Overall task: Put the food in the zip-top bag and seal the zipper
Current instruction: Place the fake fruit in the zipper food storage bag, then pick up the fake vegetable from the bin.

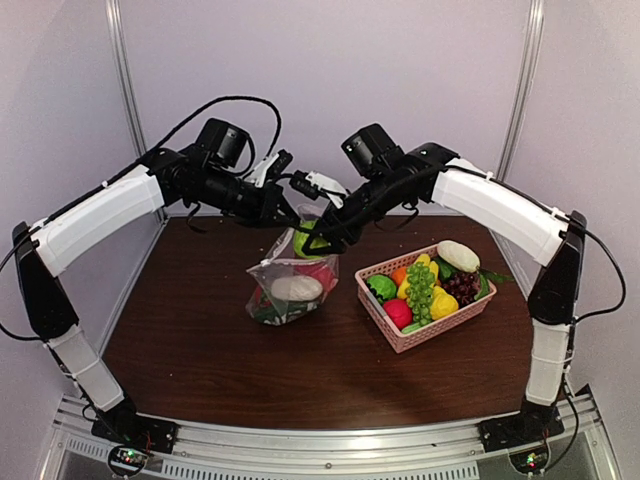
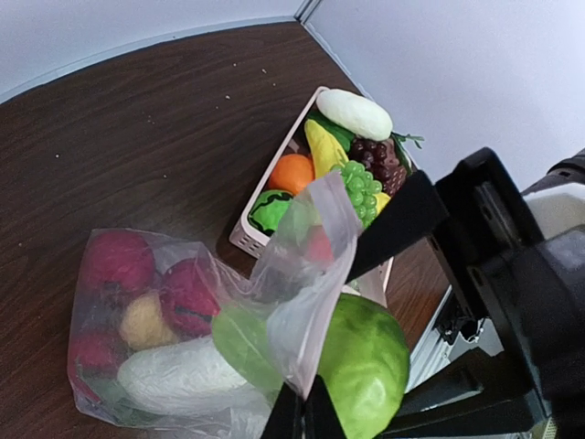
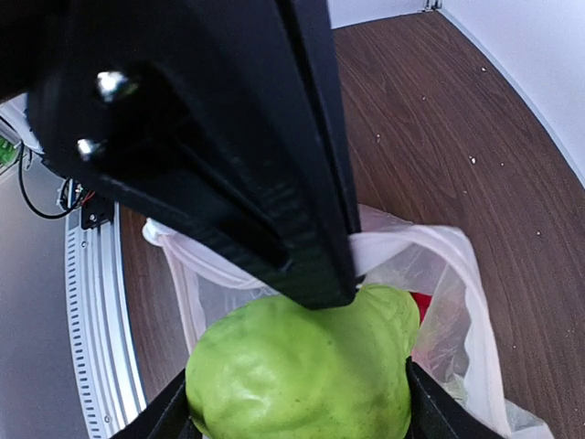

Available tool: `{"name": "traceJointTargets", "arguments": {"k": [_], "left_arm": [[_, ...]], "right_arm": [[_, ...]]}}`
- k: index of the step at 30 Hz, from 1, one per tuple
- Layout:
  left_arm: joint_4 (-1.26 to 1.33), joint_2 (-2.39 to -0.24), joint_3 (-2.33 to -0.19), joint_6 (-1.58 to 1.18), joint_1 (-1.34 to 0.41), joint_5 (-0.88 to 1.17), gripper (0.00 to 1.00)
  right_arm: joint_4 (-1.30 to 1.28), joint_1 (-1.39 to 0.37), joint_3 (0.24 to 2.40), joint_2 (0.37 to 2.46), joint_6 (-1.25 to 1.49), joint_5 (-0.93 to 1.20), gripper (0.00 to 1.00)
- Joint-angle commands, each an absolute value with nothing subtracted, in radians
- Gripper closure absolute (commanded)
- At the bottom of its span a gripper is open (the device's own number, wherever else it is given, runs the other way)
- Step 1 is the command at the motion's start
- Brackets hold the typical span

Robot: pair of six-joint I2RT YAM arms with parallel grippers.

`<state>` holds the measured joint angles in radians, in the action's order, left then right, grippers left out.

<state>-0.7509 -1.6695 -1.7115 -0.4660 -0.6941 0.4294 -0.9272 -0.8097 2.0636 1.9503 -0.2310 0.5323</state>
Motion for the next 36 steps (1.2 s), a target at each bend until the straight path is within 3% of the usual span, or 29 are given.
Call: {"name": "traceJointTargets", "arguments": {"k": [1, 4, 7, 14, 19, 24, 27, 36], "left_arm": [[-0.707, -1.624, -1.693, -0.463, -0.699, 0.460, 1.00], [-0.707, -1.614, -1.688, -0.464, -0.699, 0.437, 1.00], [-0.706, -1.615, -1.684, -0.460, -0.699, 0.421, 1.00], [-0.777, -1.651, -1.756, -0.411, -0.698, 0.344, 1.00], [-0.987, -1.643, -1.988, -0.201, -0.684, -0.078, 1.00], [-1.088, -1.750, -2.045, -0.162, -0.695, 0.151, 1.00], [-1.062, -1.779, -1.973, -0.197, -0.719, 0.174, 1.00], [-0.919, -1.749, -1.886, -0.259, -0.726, 0.313, 1.00]], "right_arm": [[-0.908, -0.814, 2.139, 1.987, -0.173, 0.438, 0.30], [-0.930, -0.815, 2.132, 1.965, -0.191, 0.452, 0.16], [-0.939, -0.815, 2.077, 1.895, -0.216, 0.502, 0.09], [-0.955, -0.800, 1.905, 1.646, -0.326, 0.500, 0.07], [-0.927, -0.615, 1.697, 1.499, -0.370, 0.471, 0.07], [-0.965, -0.353, 1.573, 1.517, -0.424, 0.399, 0.13], [-0.922, -0.258, 1.515, 1.529, -0.429, 0.300, 0.14], [-0.835, -0.220, 1.411, 1.622, -0.487, 0.067, 0.14]]}}
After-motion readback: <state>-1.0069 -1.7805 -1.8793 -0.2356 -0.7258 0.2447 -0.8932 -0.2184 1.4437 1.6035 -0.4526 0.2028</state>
